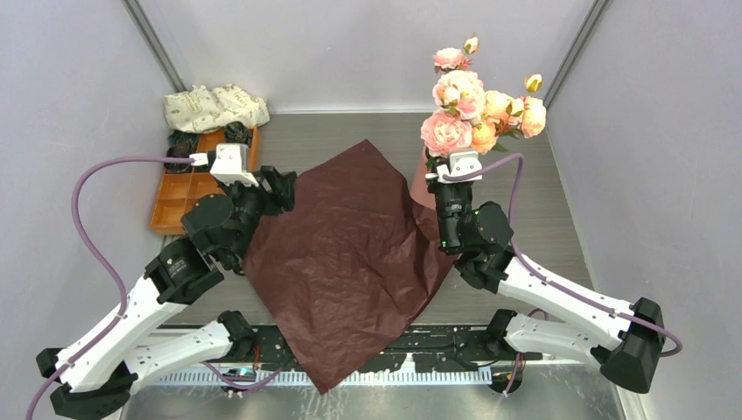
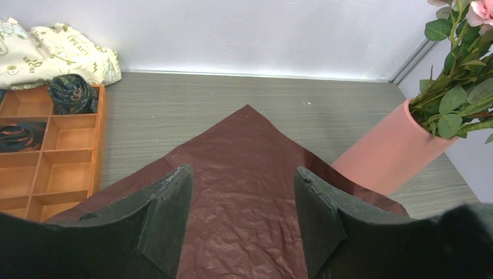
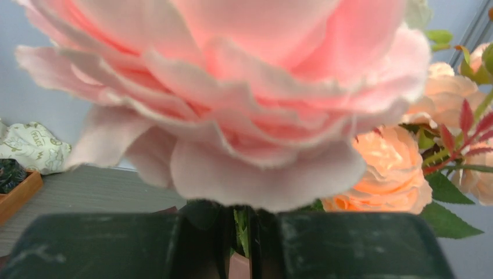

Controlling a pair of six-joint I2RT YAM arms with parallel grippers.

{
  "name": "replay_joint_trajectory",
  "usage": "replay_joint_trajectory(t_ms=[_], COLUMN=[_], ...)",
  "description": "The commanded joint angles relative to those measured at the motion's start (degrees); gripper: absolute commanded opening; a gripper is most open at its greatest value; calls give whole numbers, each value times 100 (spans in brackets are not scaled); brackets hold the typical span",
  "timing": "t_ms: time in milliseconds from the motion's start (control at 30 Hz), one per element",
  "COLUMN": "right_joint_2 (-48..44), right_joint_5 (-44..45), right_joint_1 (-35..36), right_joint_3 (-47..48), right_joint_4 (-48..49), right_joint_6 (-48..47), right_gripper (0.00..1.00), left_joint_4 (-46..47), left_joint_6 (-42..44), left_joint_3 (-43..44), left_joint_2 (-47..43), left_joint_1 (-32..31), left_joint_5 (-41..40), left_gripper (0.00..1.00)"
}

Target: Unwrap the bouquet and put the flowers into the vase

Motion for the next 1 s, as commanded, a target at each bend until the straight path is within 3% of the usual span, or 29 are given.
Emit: replay_joint_trajectory(t_ms=[0,833,967], right_joint_2=[-189,237,249], right_joint_5=[316,447,439], right_joint_1=[-36,-160,-157], right_joint_3=[-205,-602,-628], right_joint_4=[105,-646,-760], right_joint_6=[485,1656,1795], right_gripper=[1,1,10], left_joint_4=[334,334,334], left_joint_6=[-14,-46,-46], left_joint_3=[8,-61,-72], left_joint_2=[0,-48,-61], left_joint_1=[-16,-16,-16], left_joint_5=[23,-12,-21], left_gripper=[64,64,64])
